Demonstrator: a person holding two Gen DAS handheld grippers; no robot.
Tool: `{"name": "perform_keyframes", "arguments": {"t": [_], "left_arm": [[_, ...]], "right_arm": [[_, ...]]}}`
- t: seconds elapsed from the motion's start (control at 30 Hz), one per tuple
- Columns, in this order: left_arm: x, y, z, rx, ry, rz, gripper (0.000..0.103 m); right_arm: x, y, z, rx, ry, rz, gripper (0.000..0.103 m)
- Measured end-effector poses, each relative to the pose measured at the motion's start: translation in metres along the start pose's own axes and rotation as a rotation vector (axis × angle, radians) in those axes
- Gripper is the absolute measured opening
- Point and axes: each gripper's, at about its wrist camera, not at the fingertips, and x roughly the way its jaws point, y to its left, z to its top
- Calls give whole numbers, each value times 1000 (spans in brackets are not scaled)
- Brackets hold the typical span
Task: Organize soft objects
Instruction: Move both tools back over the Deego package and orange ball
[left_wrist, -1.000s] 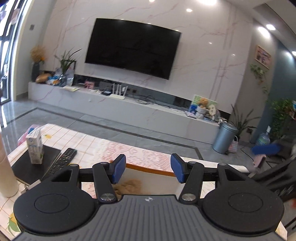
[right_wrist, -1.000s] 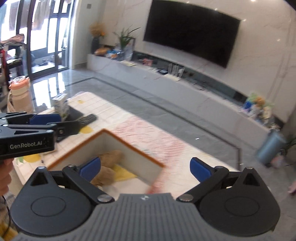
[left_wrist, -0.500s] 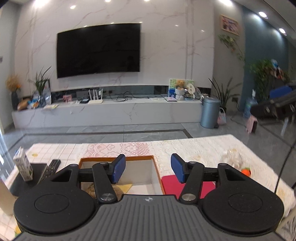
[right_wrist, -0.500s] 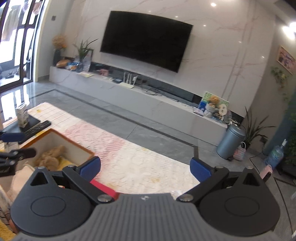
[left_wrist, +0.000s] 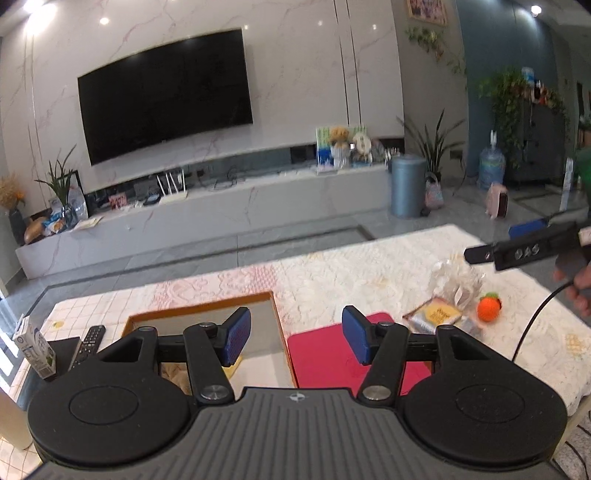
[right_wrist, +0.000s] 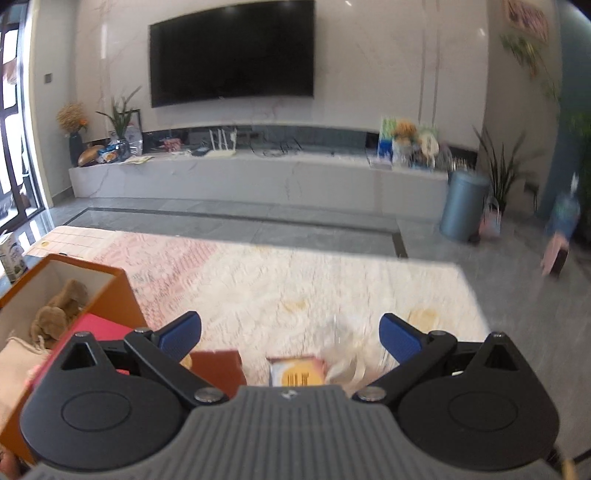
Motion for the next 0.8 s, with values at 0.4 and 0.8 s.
{"name": "perform_keyframes", "arguments": {"t": [0.4,0.8], "left_arm": [[73,-58,25,19,236,-91,67],[170,-125,44,85,534,-99,67]], "right_arm": [[87,-19,-50,24,135,5,100],[131,-23,-75,-7,265,-23,100]]}}
